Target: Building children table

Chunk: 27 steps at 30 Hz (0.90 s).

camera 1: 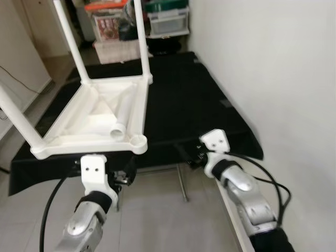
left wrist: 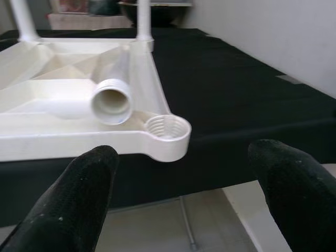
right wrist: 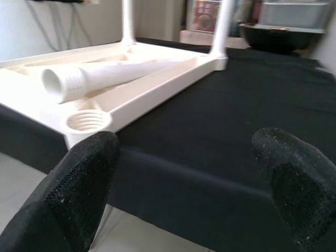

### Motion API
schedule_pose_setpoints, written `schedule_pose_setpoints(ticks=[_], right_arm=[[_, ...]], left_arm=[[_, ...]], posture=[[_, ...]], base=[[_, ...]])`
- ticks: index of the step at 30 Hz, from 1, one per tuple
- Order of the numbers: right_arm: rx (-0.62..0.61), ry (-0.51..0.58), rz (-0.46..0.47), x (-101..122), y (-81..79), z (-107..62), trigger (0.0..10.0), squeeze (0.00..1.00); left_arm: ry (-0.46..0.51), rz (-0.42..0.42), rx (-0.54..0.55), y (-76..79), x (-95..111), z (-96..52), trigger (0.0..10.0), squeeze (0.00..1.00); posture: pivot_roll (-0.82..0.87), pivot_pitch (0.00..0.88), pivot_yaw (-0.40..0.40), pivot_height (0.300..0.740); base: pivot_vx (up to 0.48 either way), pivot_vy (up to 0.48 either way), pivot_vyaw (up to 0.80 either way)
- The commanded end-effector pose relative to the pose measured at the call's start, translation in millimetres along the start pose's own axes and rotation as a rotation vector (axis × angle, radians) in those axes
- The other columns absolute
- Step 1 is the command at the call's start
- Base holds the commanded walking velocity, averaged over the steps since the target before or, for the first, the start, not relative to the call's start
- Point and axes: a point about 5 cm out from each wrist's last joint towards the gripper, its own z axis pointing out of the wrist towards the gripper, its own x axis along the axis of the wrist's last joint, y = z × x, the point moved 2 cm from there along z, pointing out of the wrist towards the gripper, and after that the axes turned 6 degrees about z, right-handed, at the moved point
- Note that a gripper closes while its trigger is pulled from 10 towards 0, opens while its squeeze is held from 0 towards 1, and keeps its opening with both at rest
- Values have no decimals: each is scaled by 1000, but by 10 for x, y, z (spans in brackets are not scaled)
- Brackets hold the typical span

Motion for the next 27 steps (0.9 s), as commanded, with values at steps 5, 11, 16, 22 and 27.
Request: schedule_pose_setpoints(ticks=[5, 11, 16, 22, 27], right_arm=[[48, 15, 12, 62, -78, 76, 10000, 0], [43, 54, 9, 162, -14, 87, 10000, 0], [133, 62, 5, 191, -109, 78, 10000, 0], [292, 58, -32, 273, -222, 47, 10000, 0], [336, 49, -75, 290, -239, 24, 10000, 0]], left_arm=[[3, 10, 23, -63, 18, -9, 10000, 0], [24, 7, 5, -30, 65, -36, 10000, 0], [26, 6, 0, -19, 69, -41, 10000, 0], [20, 11, -2, -9, 65, -54, 10000, 0], [22, 5, 15, -25, 64, -78, 10000, 0]], posture=[[-46, 37, 32, 740], [-21, 41, 17, 740], [-20, 43, 17, 740], [-20, 44, 19, 740], [-21, 44, 19, 740]], base=[[0, 0, 0], [270, 0, 631], [288, 0, 640], [280, 0, 0], [0, 0, 0]])
